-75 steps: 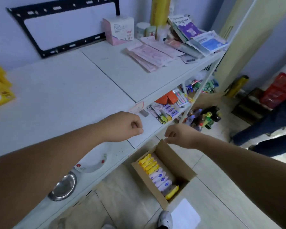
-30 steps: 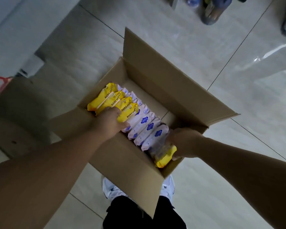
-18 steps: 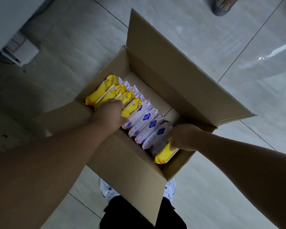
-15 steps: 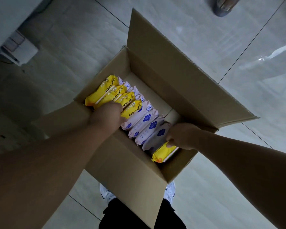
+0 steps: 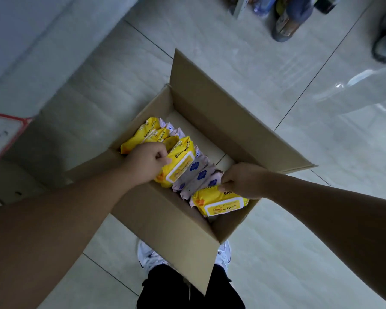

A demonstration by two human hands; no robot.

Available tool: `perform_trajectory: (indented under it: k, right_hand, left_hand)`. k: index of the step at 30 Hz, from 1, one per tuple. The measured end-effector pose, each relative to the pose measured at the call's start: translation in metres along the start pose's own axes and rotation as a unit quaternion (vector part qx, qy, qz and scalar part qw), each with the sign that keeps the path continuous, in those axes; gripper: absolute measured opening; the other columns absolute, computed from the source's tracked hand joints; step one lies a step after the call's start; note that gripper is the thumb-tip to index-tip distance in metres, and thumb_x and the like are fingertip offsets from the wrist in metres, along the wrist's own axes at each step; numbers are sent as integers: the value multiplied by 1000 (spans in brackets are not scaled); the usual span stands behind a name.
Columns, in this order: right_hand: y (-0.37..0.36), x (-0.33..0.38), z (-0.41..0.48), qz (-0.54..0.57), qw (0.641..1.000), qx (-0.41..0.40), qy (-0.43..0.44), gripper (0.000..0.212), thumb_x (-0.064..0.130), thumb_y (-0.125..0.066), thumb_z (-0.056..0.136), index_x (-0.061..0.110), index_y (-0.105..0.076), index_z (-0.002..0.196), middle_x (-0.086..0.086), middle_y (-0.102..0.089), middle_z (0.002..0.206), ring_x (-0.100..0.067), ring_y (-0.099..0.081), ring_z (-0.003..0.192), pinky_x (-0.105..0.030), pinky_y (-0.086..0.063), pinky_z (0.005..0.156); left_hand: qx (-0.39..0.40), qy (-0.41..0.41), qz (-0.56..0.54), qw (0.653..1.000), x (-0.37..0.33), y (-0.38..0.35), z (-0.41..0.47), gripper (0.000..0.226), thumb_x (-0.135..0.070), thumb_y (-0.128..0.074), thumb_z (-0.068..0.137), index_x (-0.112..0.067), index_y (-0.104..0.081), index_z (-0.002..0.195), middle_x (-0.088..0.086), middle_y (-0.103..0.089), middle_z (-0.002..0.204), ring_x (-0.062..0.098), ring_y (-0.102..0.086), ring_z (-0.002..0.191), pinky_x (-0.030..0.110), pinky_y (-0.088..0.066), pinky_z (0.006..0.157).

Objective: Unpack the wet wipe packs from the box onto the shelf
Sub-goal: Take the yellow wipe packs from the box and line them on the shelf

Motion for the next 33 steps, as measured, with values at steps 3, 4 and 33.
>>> perform_trajectory:
  k: [3,4,33]
  right_hand:
    - [35,11,-40,22,999,-19,-15,32,41,-55,100,15,-68,89,2,-52,75,-17,-49,78,-25,-36,59]
    - [47,15,-54,37,999,-18,-13,30,41,-55,100,16,-68,89,3,-53,75,-15,-50,75,-20,-37,56]
    - [470,322,-580,-11,959,-171,226,46,42,-63,96,13,-55,61,-5,-40,64,-17,-36,59,-30,-32,61]
  left_hand:
    - [17,-3,-27,999,-30,33,-16,28,-20,-76,87,-19,-57,67,-5,-55,60,4,-45,54,27,-37,55]
    - [21,-4,-32,999,-40,45,-22,26,-23,-77,87,-19,-59,67,-5,-57,60,6,-47,55,29,-40,56]
    - [-273,-122,-3,954,-427,507,-451,22,-23,-71,91,-21,-62,71,-14,-59,57,0,-52,54,19,-40,54]
Point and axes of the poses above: each hand's wrist, its own z-axis towards the middle knuckle, its own y-axis out of the back of the hand, x = y × z, the point moved 1 cm from there along z, towards the middle knuckle
